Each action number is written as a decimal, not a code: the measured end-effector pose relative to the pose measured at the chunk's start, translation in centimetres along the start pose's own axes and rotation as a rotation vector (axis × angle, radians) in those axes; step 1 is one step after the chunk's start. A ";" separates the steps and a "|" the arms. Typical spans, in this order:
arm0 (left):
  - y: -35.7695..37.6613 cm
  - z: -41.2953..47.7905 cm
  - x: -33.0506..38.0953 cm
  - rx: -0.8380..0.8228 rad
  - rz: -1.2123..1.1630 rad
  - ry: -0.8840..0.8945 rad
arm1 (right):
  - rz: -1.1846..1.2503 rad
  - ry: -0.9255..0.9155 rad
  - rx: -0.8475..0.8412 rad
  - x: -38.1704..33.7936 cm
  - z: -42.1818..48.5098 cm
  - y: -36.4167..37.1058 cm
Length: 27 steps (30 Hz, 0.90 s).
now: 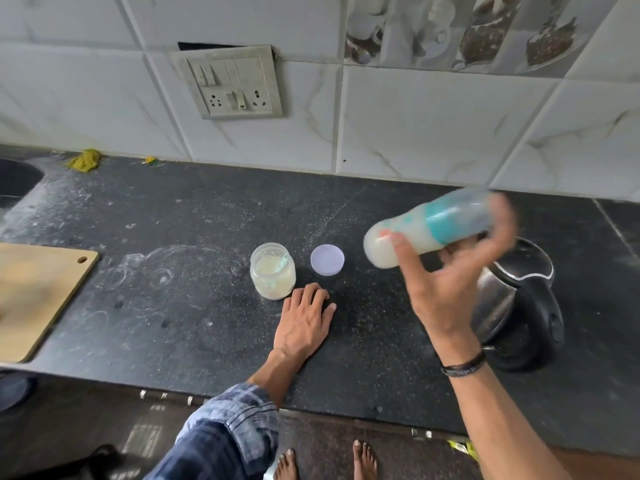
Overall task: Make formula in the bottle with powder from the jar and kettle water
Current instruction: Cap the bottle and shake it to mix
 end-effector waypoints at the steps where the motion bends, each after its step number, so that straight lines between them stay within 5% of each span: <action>1: -0.1 0.0 0.0 0.010 0.000 0.000 | -0.080 0.091 -0.057 0.8 -0.1 0.6; 3: -0.1 0.0 0.0 0.024 -0.008 0.006 | -0.079 0.167 -0.096 1.6 -0.5 0.6; 7: 0.0 0.1 -0.1 0.018 -0.010 0.000 | 0.105 -0.021 0.035 0.2 -0.2 -0.5; 11: -0.1 0.0 0.0 0.031 -0.019 0.002 | -0.091 0.165 -0.124 1.8 -0.6 1.3; 16: -0.2 0.1 0.0 0.031 -0.012 0.007 | 0.090 -0.067 0.033 -0.1 -0.4 -0.1; 20: -0.3 0.1 0.1 0.027 -0.023 0.005 | -0.122 0.155 -0.124 2.0 -0.6 1.0; 25: -0.4 0.1 0.2 0.021 -0.018 0.009 | 0.126 -0.096 0.055 -0.3 -0.6 -0.8; 27: -0.3 0.0 0.2 0.010 -0.018 0.001 | -0.008 0.059 -0.026 1.0 -1.2 0.5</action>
Point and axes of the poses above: each hand's wrist, its own z-axis towards the middle knuckle, its own y-axis out of the palm, x = y × z, the point moved 7 cm from there along z, towards the middle knuckle, and after that the axes turned 14 degrees about y, right-handed, at the moved point
